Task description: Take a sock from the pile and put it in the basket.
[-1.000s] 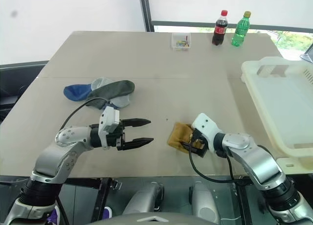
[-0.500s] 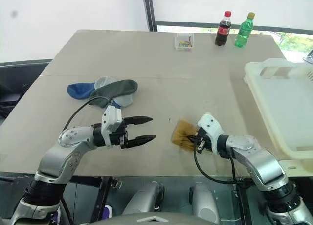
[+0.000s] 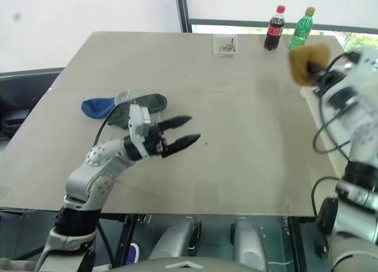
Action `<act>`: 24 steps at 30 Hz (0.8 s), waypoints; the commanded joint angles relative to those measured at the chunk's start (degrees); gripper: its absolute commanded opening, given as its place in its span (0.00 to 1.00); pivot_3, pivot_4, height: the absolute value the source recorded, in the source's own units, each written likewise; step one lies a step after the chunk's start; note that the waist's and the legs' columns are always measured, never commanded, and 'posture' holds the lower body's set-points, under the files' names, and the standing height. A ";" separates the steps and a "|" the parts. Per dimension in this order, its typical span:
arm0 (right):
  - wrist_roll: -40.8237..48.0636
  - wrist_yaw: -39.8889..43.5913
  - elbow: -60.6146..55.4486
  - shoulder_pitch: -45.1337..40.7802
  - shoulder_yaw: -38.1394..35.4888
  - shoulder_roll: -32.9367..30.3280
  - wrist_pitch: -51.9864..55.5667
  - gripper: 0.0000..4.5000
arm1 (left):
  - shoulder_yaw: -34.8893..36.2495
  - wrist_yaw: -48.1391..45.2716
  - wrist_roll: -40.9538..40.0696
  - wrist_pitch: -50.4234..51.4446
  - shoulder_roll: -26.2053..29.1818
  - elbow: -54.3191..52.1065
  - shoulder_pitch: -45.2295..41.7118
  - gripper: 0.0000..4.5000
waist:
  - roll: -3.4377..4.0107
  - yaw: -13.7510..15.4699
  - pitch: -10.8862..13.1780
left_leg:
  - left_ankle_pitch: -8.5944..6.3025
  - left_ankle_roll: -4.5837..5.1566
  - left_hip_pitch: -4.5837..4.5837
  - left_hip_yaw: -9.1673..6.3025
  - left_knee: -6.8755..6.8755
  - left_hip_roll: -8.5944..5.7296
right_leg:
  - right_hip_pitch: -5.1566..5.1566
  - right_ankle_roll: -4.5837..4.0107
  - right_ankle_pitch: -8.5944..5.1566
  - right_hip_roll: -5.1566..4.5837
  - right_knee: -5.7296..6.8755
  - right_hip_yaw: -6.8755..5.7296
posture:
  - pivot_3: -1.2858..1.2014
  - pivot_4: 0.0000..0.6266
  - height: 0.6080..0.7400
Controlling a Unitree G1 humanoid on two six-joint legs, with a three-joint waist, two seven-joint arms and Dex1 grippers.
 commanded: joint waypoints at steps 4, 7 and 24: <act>-9.52 0.18 24.91 -10.07 3.15 -4.45 -9.45 0.03 | 0.10 2.52 -0.39 0.29 -1.29 -2.01 -0.49 0.75 | 0.01 -1.09 0.00 | 0.00 0.00 -0.02 0.35 -0.10 0.04 | -0.03 0.00 -0.01 0.02 -0.04 0.07 | 0.52 0.24 1.00; -13.12 1.82 34.91 -13.34 5.50 -6.02 -11.89 0.03 | 0.17 3.24 -0.59 0.35 -1.39 -2.78 -0.37 0.75 | 0.06 -1.01 0.04 | -0.02 0.03 -0.05 0.55 -0.13 0.06 | -0.13 0.00 -0.01 0.04 -0.04 0.20 | 0.52 0.24 1.00; -14.01 5.77 25.29 -5.05 6.88 -9.59 4.22 0.25 | -0.95 -1.32 -3.48 1.72 -0.08 -1.99 -2.05 0.75 | 0.06 -0.75 0.04 | -0.03 0.06 0.01 0.53 0.00 0.06 | 0.00 0.01 0.00 0.08 -0.01 0.19 | 0.52 0.24 1.00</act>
